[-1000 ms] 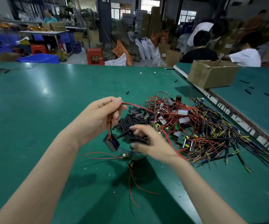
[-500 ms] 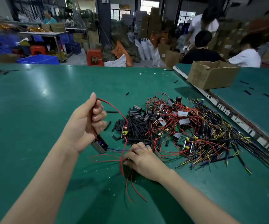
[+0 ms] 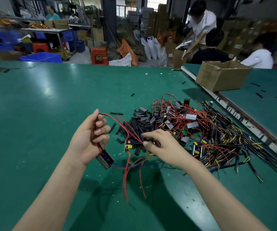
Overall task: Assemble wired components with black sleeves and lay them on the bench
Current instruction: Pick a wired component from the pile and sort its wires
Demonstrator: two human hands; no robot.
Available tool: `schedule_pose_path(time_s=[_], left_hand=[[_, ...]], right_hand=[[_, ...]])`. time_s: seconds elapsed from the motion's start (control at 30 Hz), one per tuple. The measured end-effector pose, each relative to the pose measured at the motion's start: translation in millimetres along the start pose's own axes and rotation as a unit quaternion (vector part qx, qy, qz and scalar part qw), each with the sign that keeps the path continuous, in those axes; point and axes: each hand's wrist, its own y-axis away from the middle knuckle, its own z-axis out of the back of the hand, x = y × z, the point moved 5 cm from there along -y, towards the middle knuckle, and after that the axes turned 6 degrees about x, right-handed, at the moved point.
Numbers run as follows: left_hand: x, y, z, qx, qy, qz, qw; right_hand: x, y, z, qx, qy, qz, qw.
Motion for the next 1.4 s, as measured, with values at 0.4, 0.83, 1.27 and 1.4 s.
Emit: schedule_pose_path(time_s=[0.4,0.83,1.27,1.4], left_hand=[[7.5,-4.5,37.6,-0.073,0.044,0.038,0.996],[13.0,13.8,40.2,-0.250,-0.623,-0.101,0.734],[53.0,12.9,54.0,-0.137,-0.123,-0.011,0.983],[55.4,9.3,53.3,-0.122,-0.054,-0.010,0.991]], right_hand=[[18.6,-20.3,-23.2,0.057,-0.302,-0.052,0.950],[49.4,-31.0,-56.1,-0.015,-0.449,-0.064,0.891],[20.8,-35.9,-50.5,-0.034,-0.508,-0.124,0.852],[-14.1,-56.0,-12.9,-0.159,-0.243,-0.115,0.950]])
